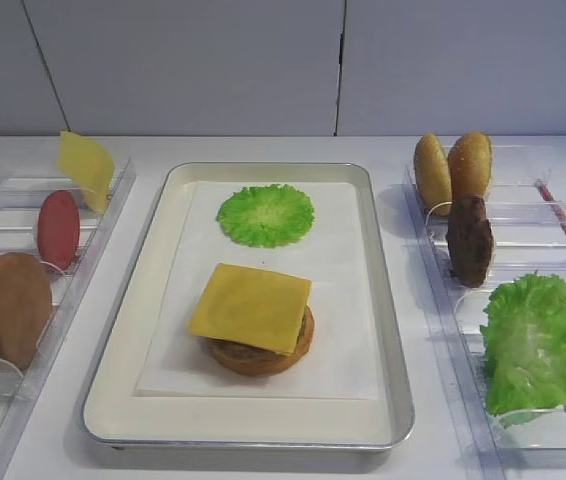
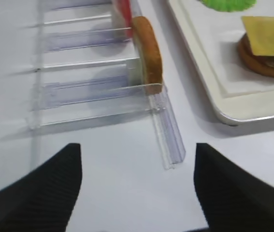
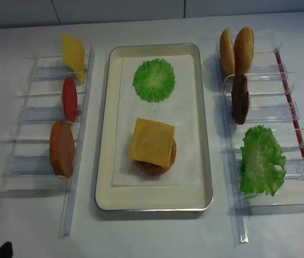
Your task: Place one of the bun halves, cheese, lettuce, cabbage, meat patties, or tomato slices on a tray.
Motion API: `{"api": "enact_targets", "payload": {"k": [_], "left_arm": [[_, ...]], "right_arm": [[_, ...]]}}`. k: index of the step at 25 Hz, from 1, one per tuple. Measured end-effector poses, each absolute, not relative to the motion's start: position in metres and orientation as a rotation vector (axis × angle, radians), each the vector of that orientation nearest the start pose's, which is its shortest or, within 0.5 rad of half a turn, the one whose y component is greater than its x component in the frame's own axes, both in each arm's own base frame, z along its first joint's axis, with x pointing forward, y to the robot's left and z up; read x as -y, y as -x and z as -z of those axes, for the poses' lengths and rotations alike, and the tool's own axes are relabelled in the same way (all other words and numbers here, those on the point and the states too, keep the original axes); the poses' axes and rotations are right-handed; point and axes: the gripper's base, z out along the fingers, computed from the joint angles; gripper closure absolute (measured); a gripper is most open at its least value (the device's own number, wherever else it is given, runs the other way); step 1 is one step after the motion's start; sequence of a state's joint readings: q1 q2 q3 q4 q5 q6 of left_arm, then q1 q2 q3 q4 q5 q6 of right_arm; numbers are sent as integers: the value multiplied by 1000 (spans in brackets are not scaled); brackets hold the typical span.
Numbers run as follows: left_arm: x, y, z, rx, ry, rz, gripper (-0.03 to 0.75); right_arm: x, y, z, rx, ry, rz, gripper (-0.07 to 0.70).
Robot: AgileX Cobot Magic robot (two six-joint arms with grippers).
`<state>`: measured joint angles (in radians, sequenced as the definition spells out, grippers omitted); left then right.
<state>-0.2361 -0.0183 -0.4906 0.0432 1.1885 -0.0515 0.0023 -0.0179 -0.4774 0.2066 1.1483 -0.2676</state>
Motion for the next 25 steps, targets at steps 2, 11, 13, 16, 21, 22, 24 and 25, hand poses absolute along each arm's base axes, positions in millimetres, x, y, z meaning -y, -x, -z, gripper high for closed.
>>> {"api": "enact_targets", "payload": {"k": [2, 11, 13, 16, 21, 22, 24, 25], "left_arm": [[-6, 12, -265, -2161, -106, 67, 242], [-3, 13, -265, -2160, 102, -47, 242], [-3, 13, -265, -2160, 103, -48, 242], [-3, 13, -265, -2160, 103, -48, 242], [-3, 13, -265, -2161, 81, -36, 242], [-3, 13, -265, -2161, 76, -33, 242], [-3, 13, -265, -2161, 72, -29, 242], [-3, 13, -265, -2161, 71, -29, 242]], "right_arm": [[-17, 10, -265, -2097, 305, -94, 116], [-17, 10, -265, -2097, 305, -94, 116], [-17, 10, -265, -2097, 305, -94, 116], [-17, 10, -265, -2097, 305, -94, 116], [-17, 10, -265, -2097, 305, -94, 116], [-17, 10, -265, -2097, 305, -94, 116], [-17, 10, -265, -2097, 305, -94, 115], [-17, 10, -265, -2097, 305, -94, 116]]}}
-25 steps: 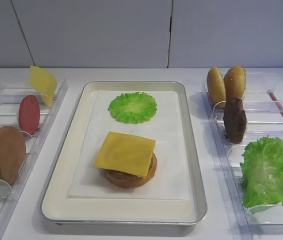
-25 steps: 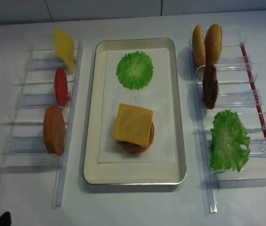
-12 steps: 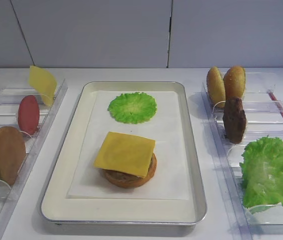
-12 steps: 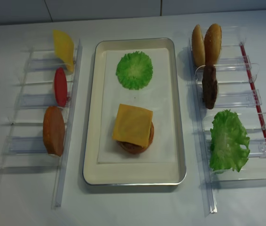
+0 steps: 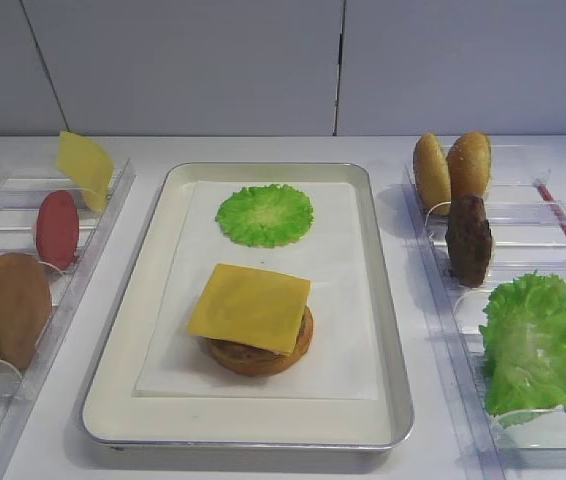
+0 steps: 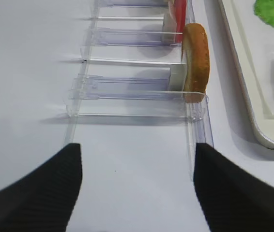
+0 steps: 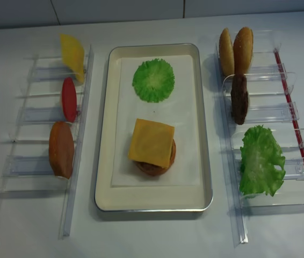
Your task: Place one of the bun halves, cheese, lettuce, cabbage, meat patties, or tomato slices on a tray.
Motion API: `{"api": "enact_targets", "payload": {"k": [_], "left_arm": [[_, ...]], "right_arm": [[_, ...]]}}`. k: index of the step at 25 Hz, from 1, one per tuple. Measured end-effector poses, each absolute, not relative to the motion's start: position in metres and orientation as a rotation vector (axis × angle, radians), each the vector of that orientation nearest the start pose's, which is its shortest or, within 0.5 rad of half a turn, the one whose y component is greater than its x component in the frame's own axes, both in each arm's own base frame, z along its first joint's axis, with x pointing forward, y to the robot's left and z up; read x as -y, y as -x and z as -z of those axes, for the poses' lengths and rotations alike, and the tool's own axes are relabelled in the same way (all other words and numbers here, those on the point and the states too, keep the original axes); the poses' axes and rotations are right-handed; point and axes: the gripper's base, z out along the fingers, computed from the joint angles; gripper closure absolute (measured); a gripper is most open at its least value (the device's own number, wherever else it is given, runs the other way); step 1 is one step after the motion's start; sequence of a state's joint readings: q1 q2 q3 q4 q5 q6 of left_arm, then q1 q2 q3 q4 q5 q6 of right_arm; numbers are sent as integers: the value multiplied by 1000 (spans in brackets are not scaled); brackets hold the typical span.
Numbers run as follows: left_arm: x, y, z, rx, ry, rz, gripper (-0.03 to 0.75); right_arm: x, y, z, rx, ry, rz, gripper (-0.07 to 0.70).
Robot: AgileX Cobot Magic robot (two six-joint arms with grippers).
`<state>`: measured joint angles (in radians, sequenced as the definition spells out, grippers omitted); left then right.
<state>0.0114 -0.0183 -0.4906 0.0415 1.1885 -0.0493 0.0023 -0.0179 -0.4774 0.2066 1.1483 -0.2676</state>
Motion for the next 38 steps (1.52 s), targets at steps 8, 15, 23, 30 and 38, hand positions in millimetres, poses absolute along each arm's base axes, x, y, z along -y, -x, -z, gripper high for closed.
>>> {"api": "enact_targets", "payload": {"k": [8, 15, 23, 30, 38], "left_arm": [[-3, 13, -265, -2162, 69, -27, 242], [-3, 13, -265, -2162, 69, -27, 242], [-3, 13, -265, -2162, 69, -27, 242], [-3, 13, -265, -2162, 69, -27, 242], [-3, 13, -265, -2162, 69, -27, 242]], "right_arm": [[-17, 10, -265, -2097, 305, -94, 115], [-17, 10, -265, -2097, 305, -94, 116], [-17, 10, -265, -2097, 305, -94, 116], [-17, 10, -265, -2097, 303, -95, 115], [-17, 10, -265, -2097, 303, -95, 116]]}}
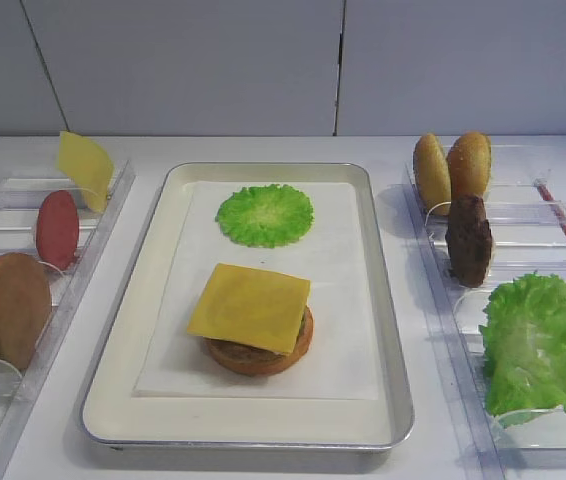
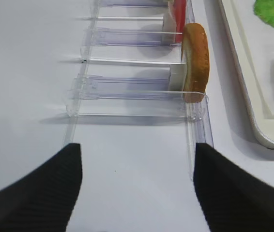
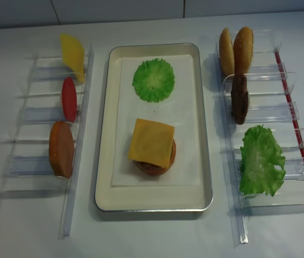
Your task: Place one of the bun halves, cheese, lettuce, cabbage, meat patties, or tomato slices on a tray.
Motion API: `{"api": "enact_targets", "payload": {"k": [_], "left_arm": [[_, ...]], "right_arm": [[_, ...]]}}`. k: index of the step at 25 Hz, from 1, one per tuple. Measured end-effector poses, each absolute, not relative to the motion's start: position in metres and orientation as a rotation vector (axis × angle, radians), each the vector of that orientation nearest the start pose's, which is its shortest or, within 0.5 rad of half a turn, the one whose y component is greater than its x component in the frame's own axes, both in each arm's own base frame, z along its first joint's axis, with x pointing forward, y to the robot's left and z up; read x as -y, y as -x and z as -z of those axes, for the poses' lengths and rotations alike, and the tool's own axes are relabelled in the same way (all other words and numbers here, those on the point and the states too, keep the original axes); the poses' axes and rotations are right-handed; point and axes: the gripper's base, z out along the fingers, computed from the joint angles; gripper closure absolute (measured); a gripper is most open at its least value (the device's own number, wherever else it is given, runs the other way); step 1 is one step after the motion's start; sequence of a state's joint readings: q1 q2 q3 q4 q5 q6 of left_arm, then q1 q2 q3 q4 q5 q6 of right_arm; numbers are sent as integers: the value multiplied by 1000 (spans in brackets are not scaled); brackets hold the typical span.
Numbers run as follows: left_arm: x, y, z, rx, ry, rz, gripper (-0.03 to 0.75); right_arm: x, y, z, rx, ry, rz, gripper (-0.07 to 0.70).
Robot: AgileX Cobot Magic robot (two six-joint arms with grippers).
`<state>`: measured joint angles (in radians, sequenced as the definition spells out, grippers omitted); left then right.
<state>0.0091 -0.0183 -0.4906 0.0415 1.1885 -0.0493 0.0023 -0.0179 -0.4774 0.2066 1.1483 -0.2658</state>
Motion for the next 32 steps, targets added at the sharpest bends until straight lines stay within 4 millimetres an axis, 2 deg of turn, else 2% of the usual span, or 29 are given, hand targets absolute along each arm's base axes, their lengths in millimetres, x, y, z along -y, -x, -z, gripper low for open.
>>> {"api": "enact_targets", "payload": {"k": [32], "left_arm": [[-3, 13, -265, -2162, 69, -27, 242]], "right_arm": [[-17, 10, -265, -2097, 303, -95, 116]]}}
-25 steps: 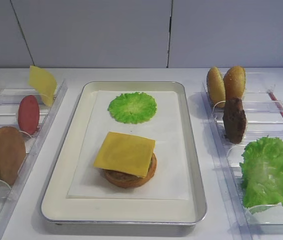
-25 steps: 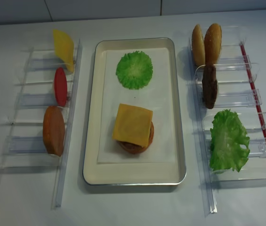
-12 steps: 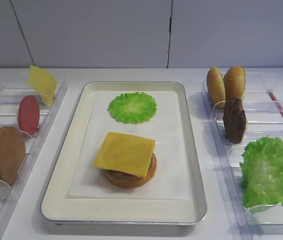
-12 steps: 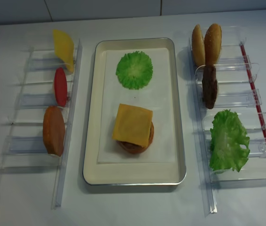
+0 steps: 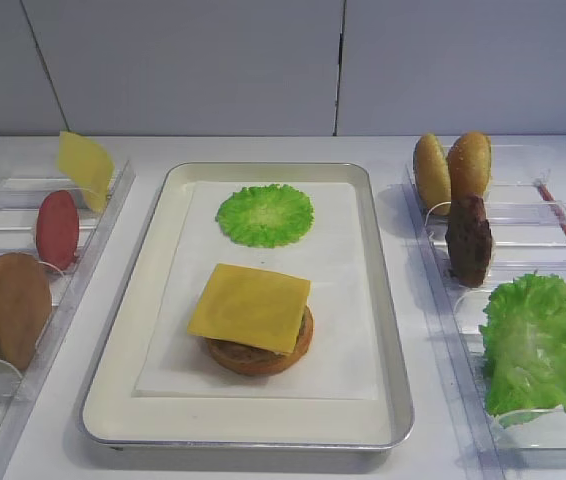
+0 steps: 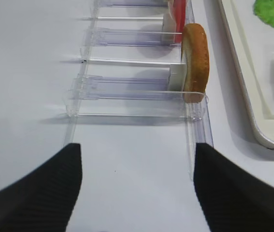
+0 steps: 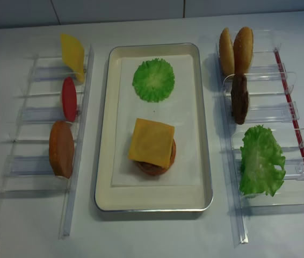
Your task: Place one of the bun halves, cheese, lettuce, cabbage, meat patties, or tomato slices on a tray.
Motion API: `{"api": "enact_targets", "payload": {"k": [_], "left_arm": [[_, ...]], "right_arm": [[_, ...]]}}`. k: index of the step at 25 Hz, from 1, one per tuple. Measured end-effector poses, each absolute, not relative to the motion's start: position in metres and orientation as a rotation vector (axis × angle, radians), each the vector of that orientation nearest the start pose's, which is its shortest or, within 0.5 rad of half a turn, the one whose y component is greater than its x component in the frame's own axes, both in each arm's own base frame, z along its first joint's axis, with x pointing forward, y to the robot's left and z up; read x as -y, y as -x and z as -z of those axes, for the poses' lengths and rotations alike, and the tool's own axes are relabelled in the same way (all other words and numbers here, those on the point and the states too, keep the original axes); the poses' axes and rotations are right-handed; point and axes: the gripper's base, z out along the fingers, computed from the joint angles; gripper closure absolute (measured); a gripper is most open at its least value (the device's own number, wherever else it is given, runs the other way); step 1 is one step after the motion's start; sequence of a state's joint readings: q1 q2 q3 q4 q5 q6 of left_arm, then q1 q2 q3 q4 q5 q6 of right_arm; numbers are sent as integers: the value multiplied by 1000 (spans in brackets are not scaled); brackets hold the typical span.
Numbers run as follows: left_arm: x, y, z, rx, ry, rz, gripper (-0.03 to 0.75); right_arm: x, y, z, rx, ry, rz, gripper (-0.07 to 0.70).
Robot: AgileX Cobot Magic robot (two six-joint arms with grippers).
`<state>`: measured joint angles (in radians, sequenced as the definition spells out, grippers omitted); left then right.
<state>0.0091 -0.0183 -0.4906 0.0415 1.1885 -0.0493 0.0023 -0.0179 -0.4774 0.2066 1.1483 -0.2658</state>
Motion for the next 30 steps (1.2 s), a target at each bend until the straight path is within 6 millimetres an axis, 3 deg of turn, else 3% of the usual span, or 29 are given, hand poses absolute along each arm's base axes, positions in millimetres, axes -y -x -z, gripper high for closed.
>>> {"api": "enact_targets", "payload": {"k": [30], "left_arm": [[-3, 13, -265, -2162, 69, -27, 243]], "right_arm": [[-17, 10, -265, -2097, 305, -94, 116]]}}
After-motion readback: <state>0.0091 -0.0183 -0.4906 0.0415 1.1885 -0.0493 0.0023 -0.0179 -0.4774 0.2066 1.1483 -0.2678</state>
